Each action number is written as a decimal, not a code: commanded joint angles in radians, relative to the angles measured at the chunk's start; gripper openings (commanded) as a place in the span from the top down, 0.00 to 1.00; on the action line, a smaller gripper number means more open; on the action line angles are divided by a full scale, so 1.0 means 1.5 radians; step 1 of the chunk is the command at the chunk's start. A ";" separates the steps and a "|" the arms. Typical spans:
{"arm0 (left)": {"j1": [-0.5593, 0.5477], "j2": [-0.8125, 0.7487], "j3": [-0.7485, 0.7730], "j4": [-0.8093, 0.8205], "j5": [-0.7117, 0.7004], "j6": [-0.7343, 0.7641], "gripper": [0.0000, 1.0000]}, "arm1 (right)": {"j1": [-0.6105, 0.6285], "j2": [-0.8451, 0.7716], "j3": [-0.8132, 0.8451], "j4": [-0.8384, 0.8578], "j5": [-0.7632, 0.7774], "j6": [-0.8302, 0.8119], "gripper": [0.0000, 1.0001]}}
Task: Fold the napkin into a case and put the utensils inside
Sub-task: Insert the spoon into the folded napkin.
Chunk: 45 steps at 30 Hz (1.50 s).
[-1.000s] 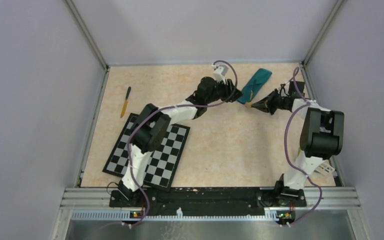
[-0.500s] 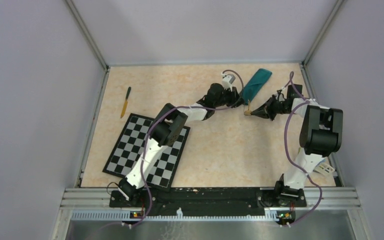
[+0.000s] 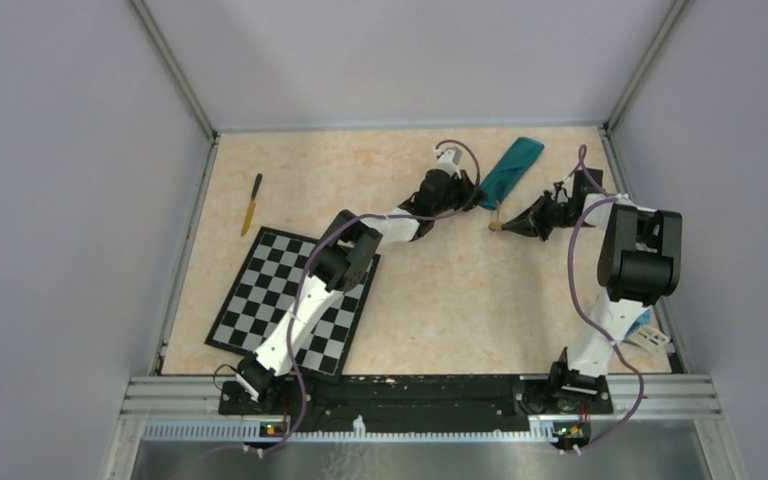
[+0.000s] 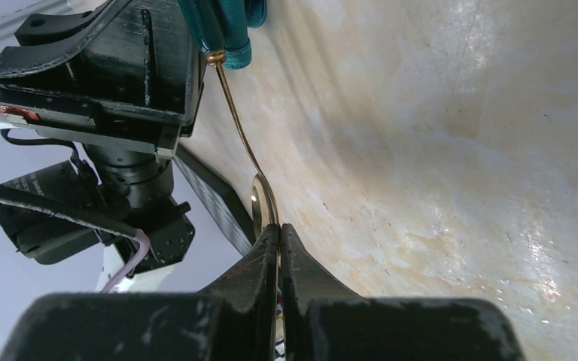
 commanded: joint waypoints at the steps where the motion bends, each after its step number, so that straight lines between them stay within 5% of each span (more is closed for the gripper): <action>1: -0.001 0.016 0.022 -0.027 -0.050 -0.042 0.93 | -0.010 0.007 0.038 0.015 -0.001 0.014 1.00; 45: -0.004 0.002 -0.049 -0.005 -0.057 -0.052 0.95 | -0.035 0.132 0.088 0.316 0.001 0.330 1.00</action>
